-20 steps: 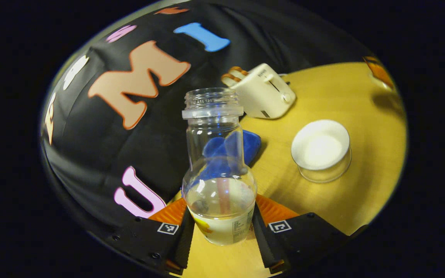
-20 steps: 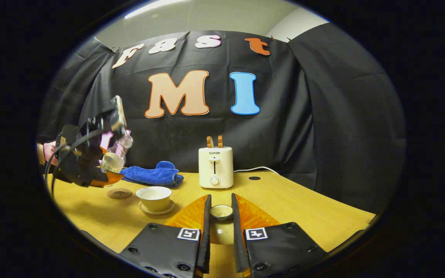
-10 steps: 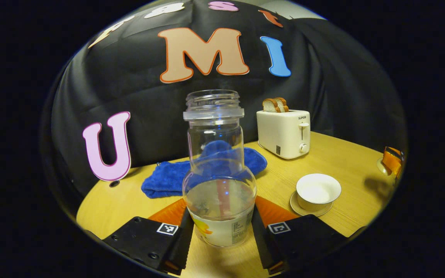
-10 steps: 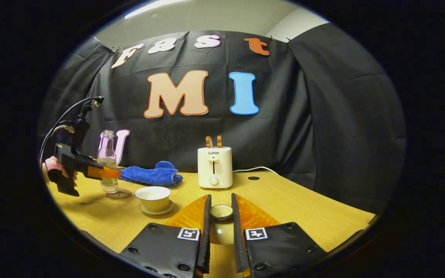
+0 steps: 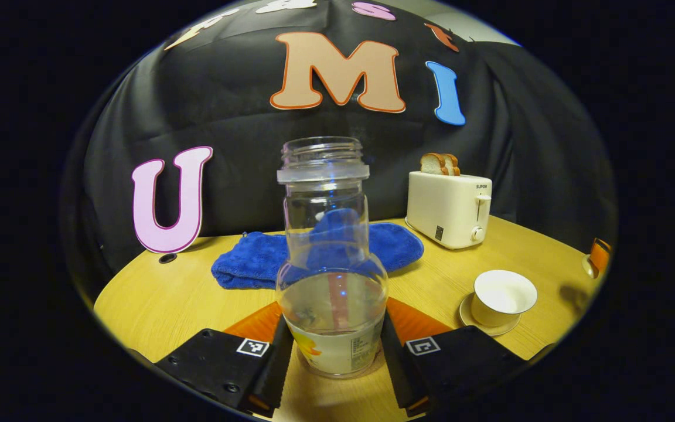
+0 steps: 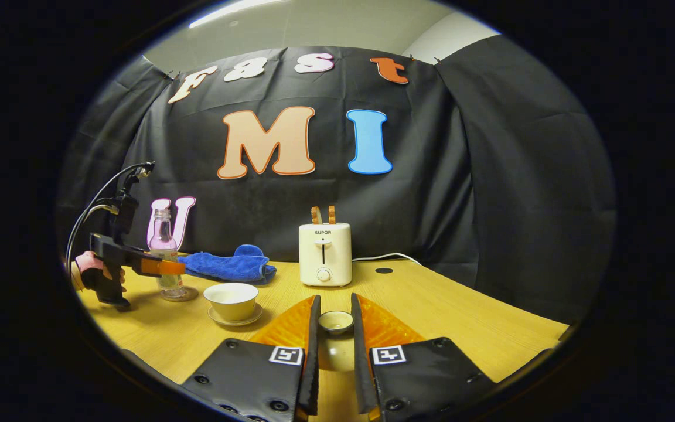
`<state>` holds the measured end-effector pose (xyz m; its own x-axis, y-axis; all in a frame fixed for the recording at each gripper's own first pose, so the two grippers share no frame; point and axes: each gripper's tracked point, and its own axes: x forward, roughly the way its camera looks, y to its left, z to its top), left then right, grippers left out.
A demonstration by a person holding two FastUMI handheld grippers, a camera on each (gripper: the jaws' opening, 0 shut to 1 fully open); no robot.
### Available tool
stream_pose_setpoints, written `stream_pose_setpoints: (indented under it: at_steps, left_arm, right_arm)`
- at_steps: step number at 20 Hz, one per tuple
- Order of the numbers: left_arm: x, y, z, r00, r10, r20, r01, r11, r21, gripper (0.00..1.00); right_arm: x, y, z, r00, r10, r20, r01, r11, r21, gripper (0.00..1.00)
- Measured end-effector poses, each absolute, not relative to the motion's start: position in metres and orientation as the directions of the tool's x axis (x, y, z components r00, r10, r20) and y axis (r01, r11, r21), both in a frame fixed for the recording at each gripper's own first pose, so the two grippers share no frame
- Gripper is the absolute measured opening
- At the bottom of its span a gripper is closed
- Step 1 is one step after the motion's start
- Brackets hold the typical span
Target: Open the teacup lid with one hand, grasp the water bottle and pour water into the teacup with the other hand; after pouring, place the water bottle on the coaster and then close the teacup lid.
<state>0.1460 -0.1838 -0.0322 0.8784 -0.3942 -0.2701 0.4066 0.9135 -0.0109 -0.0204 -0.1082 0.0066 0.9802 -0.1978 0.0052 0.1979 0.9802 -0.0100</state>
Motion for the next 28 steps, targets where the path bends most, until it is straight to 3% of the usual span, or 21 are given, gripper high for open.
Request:
stream_pose_setpoints:
  at_steps: [9,11,14,28]
  left_arm:
    - [0.146,-0.186,-0.035,0.865,-0.421,-0.272,0.431,0.902,-0.023,0.75]
    - [0.145,-0.185,-0.032,0.869,-0.420,-0.261,0.427,0.904,-0.033,0.87]
    - [0.143,-0.181,-0.029,0.874,-0.421,-0.245,0.423,0.905,-0.045,0.96]
    - [0.109,-0.163,-0.032,0.884,-0.414,-0.217,0.423,0.906,-0.009,0.96]
  right_arm:
    - [-0.021,-0.110,0.007,0.978,-0.208,0.006,0.208,0.978,-0.011,0.29]
    - [-0.021,-0.110,0.007,0.978,-0.208,0.005,0.208,0.978,-0.011,0.29]
    - [-0.021,-0.110,0.007,0.978,-0.208,0.005,0.208,0.978,-0.011,0.29]
    - [-0.021,-0.111,0.008,0.978,-0.207,0.004,0.207,0.978,-0.011,0.29]
